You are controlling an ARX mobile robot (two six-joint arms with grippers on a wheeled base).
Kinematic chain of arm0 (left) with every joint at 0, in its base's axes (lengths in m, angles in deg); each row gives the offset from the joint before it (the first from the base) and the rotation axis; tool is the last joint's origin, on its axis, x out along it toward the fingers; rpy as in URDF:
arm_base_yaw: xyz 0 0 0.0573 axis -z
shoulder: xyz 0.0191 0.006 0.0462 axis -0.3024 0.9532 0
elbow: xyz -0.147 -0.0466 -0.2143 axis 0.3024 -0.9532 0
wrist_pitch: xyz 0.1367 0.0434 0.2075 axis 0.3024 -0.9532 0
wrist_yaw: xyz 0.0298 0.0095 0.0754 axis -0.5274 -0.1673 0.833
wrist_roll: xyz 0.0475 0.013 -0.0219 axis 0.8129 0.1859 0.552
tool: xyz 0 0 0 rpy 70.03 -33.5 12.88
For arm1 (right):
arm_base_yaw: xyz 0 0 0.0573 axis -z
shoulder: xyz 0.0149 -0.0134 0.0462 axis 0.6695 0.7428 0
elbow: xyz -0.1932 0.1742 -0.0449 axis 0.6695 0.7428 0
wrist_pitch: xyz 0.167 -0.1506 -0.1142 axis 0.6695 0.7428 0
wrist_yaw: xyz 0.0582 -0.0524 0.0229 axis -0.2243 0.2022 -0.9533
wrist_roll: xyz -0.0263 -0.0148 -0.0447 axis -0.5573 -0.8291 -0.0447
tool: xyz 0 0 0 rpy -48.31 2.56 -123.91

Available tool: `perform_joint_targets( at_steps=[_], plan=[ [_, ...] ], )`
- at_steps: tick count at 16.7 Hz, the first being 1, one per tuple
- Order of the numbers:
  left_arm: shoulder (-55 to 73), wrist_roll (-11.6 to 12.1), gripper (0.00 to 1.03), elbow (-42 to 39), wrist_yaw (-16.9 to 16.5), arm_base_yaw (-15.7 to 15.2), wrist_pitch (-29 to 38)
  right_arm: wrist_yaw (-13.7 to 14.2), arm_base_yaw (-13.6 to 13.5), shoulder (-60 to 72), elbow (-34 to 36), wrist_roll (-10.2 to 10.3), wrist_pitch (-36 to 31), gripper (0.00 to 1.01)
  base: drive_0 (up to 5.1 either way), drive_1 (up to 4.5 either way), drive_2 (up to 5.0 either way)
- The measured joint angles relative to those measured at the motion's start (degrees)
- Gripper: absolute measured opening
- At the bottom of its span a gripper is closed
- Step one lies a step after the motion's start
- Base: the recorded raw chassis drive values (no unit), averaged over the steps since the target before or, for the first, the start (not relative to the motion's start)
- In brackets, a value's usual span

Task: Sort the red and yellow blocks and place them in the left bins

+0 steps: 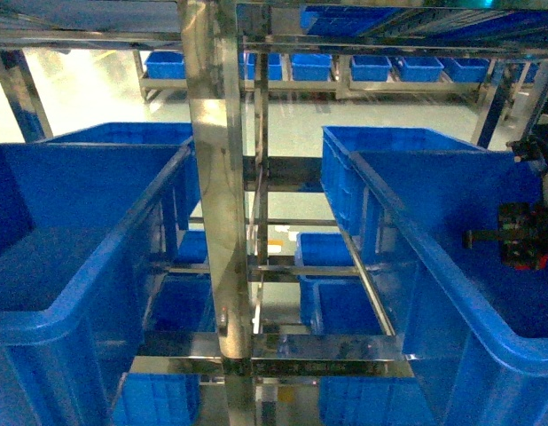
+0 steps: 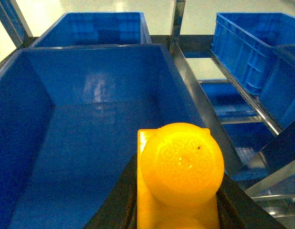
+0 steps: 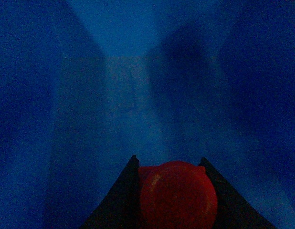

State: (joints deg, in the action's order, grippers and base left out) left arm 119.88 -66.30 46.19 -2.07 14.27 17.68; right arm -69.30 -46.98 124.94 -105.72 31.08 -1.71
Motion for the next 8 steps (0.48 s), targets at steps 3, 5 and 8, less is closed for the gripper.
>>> perform_joint_targets(
  at_steps=[3, 5, 8],
  plan=[
    [0.0, 0.0, 0.27, 0.0, 0.0, 0.0, 0.0, 1.6, -0.6, 0.7, -1.7, 0.0, 0.8, 0.28, 0.0, 0.00, 0.0],
    [0.0, 0.0, 0.27, 0.0, 0.0, 0.0, 0.0, 2.9, -0.7, 1.9, -1.8, 0.0, -0.4, 0.28, 0.0, 0.00, 0.0],
    [0.0, 0.0, 0.27, 0.0, 0.0, 0.0, 0.0, 1.4, -1.5, 1.7, -0.2, 0.2, -5.4, 0.42, 0.0, 0.00, 0.0]
  ],
)
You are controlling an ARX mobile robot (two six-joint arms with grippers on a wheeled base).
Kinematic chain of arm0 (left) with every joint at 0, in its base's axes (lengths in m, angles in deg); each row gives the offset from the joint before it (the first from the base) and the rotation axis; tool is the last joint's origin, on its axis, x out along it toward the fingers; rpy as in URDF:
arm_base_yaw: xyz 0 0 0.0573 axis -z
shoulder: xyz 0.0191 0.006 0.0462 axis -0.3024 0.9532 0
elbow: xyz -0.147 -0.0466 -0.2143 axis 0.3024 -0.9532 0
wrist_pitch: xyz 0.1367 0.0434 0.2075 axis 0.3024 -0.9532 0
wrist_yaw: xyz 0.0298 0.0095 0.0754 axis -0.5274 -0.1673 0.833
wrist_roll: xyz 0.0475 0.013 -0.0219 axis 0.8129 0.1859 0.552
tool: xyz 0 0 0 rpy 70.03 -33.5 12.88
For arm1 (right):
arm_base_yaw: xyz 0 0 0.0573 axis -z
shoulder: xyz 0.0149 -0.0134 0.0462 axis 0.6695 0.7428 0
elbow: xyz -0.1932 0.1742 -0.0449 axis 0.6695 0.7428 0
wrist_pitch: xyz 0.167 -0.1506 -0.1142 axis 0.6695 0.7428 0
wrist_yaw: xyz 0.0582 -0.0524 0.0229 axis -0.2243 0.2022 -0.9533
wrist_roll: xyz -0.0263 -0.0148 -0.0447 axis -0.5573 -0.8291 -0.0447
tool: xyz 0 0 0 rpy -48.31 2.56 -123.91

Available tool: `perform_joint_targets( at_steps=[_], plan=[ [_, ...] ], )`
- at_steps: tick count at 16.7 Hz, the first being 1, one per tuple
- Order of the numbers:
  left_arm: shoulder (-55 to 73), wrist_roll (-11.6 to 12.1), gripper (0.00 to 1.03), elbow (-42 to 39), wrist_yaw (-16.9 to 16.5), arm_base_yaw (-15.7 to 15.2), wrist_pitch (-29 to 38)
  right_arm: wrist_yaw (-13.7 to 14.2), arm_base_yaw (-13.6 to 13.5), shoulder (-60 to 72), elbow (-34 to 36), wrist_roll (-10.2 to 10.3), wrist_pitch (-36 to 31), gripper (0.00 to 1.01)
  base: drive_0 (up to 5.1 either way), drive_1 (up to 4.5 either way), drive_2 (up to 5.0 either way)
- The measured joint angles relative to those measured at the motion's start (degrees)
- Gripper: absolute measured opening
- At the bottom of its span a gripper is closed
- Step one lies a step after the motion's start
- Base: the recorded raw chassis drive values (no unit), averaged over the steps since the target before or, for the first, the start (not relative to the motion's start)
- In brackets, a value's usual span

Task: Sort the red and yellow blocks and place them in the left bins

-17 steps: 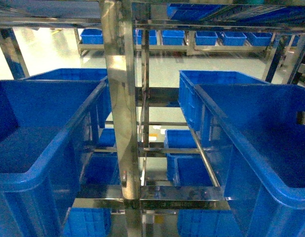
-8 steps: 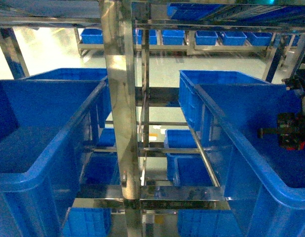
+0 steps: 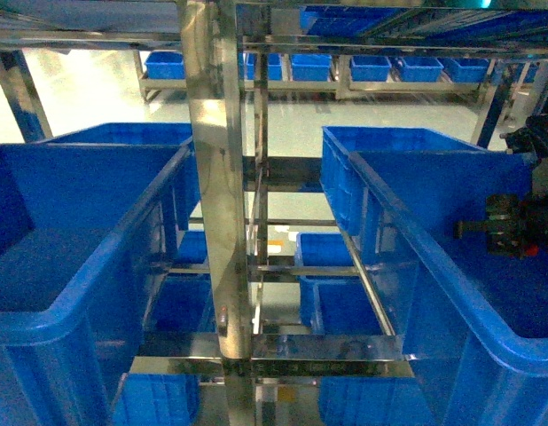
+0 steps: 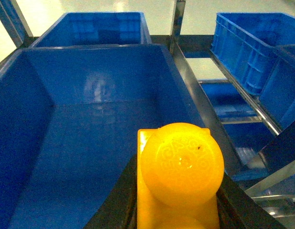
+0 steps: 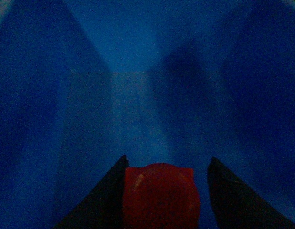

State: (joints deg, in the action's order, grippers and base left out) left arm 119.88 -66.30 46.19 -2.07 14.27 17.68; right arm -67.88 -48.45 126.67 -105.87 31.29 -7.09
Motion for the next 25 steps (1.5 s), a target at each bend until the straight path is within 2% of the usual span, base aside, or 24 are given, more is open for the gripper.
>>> perform_joint_targets(
  at_steps=[2, 5, 6, 11, 14, 18, 20, 22, 25],
  plan=[
    [0.0, 0.0, 0.27, 0.0, 0.0, 0.0, 0.0, -0.6, -0.8, -0.7, 2.5, -1.7, -3.5, 0.64, 0.0, 0.00, 0.0],
    [0.0, 0.0, 0.27, 0.0, 0.0, 0.0, 0.0, -1.1, -0.7, -0.9, 3.0, -3.0, -3.3, 0.97, 0.0, 0.00, 0.0],
    [0.0, 0.0, 0.27, 0.0, 0.0, 0.0, 0.0, -1.3, -0.2, -0.9, 3.0, -3.0, -3.3, 0.99, 0.0, 0.00, 0.0],
    [0.0, 0.0, 0.27, 0.0, 0.0, 0.0, 0.0, -2.2, 1.2, -0.9, 2.9, -3.3, -2.6, 0.98, 0.0, 0.00, 0.0],
    [0.0, 0.0, 0.27, 0.0, 0.0, 0.0, 0.0, -3.0, 1.0, -4.1, 4.8, -3.0, -1.6, 0.98, 0.0, 0.00, 0.0],
    [0.0, 0.0, 0.27, 0.0, 0.0, 0.0, 0.0, -4.3, -2.2, -16.1, 11.7, -0.8, 0.0, 0.98, 0.0, 0.00, 0.0],
    [0.0, 0.0, 0.27, 0.0, 0.0, 0.0, 0.0, -3.1, -3.3, -22.1, 17.3, 0.9, 3.8, 0.98, 0.0, 0.00, 0.0],
    [0.0, 0.0, 0.27, 0.0, 0.0, 0.0, 0.0, -2.7, -2.5, -33.9, 22.8, 1.1, 6.5, 0.98, 0.0, 0.00, 0.0],
    [0.0, 0.0, 0.27, 0.0, 0.0, 0.0, 0.0, -3.2, 0.4, -46.1, 24.8, 1.0, 11.5, 0.98, 0.0, 0.00, 0.0]
  ],
)
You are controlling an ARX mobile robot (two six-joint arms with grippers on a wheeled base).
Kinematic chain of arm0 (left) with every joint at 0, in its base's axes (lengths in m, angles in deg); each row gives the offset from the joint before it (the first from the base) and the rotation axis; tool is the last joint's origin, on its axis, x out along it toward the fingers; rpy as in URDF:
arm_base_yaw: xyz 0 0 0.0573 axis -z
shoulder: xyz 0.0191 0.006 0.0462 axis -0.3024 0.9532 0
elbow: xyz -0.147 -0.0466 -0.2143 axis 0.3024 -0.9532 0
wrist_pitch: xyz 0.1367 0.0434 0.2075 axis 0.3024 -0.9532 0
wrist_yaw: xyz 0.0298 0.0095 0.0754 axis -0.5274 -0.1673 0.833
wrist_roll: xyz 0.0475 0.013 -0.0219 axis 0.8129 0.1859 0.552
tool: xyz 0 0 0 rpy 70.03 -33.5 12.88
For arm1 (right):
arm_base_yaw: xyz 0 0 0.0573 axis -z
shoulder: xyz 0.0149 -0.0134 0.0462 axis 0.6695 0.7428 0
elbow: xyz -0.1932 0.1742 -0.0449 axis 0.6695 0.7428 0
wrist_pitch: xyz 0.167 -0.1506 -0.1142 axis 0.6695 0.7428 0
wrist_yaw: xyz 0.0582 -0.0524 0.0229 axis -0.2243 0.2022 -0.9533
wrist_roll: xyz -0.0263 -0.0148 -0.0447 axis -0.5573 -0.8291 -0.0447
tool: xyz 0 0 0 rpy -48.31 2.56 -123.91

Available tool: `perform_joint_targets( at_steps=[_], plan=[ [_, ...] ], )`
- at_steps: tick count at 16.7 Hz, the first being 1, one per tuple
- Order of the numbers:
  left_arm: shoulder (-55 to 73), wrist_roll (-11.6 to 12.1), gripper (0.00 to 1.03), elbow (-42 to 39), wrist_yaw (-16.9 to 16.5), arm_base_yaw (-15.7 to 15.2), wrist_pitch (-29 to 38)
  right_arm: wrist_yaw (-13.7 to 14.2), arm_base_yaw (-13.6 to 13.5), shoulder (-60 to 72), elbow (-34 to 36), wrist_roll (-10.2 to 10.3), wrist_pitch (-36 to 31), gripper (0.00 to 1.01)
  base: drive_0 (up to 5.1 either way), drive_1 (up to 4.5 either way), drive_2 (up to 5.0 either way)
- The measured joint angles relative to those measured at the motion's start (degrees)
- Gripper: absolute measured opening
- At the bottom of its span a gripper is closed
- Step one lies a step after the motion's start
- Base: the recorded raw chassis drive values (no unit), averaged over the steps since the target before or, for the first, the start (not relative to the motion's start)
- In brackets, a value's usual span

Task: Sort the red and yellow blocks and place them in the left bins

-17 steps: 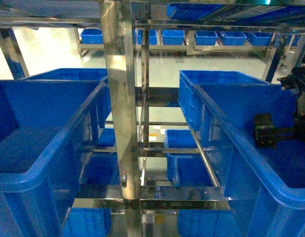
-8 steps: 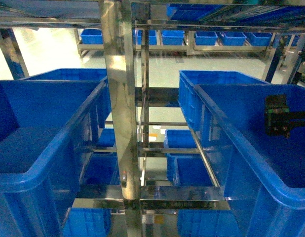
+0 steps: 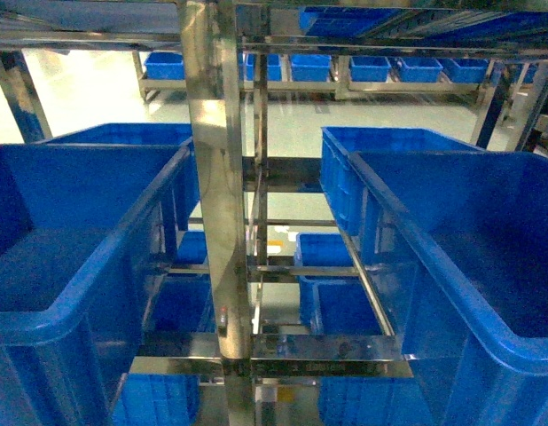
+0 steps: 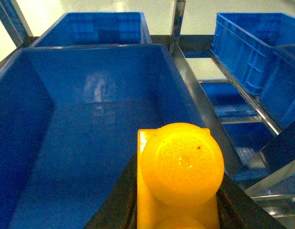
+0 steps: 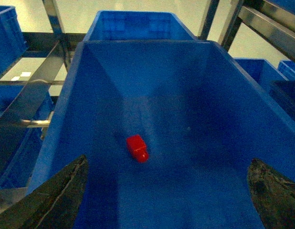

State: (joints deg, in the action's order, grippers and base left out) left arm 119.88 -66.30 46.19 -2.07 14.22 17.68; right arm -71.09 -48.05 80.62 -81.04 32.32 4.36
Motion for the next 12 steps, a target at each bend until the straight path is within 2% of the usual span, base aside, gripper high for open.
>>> perform_joint_targets(
  at_steps=[5, 7, 9, 12],
  plan=[
    [0.0, 0.0, 0.27, 0.0, 0.0, 0.0, 0.0, -0.2, 1.6, -5.3, 1.4, 0.0, 5.2, 0.98, 0.0, 0.00, 0.0],
    [0.0, 0.0, 0.27, 0.0, 0.0, 0.0, 0.0, 0.3, 2.4, -12.1, 2.0, 0.6, 12.9, 0.98, 0.0, 0.00, 0.0],
    [0.0, 0.0, 0.27, 0.0, 0.0, 0.0, 0.0, -1.0, 2.3, -20.3, 2.0, 1.6, 20.3, 0.98, 0.0, 0.00, 0.0],
    [0.0, 0.0, 0.27, 0.0, 0.0, 0.0, 0.0, -2.0, 3.6, -18.5, 2.0, 1.4, 21.3, 0.98, 0.0, 0.00, 0.0]
  ],
)
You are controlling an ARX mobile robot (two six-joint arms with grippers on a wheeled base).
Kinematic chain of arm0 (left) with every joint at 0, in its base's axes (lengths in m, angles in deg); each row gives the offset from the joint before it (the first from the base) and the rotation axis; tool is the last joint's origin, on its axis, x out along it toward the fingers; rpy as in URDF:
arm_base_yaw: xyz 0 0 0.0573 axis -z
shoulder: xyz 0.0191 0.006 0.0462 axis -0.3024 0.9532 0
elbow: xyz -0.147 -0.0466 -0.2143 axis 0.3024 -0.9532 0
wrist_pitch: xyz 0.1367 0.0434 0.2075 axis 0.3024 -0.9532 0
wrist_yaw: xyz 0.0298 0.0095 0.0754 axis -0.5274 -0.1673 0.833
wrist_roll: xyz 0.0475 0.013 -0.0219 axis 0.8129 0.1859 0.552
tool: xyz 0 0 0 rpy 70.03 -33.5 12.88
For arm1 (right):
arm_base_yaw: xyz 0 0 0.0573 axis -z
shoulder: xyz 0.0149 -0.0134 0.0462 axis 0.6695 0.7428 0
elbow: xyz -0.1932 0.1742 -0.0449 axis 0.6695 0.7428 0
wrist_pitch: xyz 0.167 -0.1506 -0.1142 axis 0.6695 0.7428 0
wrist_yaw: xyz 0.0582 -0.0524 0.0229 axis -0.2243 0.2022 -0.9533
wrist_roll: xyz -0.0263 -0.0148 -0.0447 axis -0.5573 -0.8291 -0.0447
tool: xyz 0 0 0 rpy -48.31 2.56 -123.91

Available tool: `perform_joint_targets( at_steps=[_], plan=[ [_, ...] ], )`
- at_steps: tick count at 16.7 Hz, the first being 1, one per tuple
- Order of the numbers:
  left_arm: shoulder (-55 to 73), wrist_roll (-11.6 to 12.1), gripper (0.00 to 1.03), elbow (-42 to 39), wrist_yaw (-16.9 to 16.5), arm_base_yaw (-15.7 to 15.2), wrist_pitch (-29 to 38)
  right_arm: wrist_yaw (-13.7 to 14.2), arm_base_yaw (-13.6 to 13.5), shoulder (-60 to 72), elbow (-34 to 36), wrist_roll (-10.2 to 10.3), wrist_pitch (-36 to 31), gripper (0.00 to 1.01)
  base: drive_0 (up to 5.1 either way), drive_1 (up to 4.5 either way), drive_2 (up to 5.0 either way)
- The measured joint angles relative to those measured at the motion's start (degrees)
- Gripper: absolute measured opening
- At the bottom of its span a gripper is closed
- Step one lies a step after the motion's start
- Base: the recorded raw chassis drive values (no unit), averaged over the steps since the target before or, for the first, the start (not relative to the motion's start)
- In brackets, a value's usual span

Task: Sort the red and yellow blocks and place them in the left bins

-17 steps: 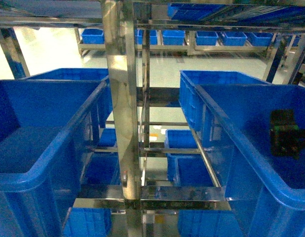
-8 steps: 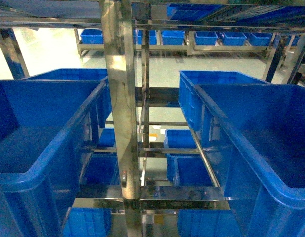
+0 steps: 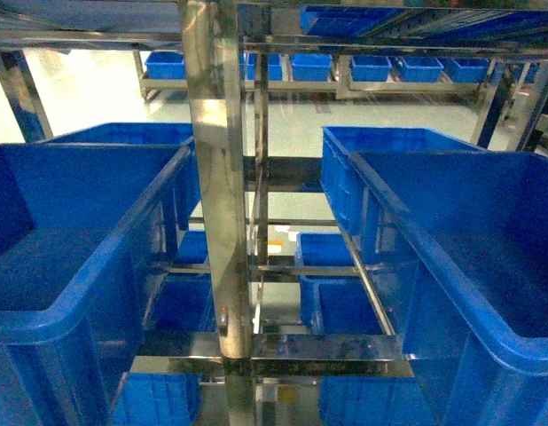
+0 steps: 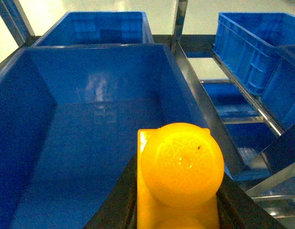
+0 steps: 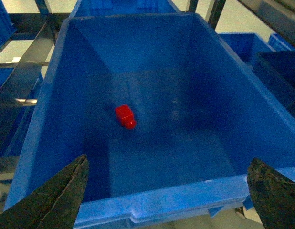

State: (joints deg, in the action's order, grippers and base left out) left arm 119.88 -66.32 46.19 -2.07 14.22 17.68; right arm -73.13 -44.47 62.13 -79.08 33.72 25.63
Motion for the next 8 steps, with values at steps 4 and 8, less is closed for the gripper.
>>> perform_joint_targets(
  at_steps=[4, 8],
  plan=[
    [0.0, 0.0, 0.27, 0.0, 0.0, 0.0, 0.0, -6.5, 2.3, -0.8, 8.4, -1.8, -27.3, 0.79, 0.0, 0.00, 0.0],
    [-0.1, 0.0, 0.27, 0.0, 0.0, 0.0, 0.0, -8.2, 2.4, -4.8, 17.4, -2.4, -38.4, 0.41, 0.0, 0.00, 0.0]
  ],
)
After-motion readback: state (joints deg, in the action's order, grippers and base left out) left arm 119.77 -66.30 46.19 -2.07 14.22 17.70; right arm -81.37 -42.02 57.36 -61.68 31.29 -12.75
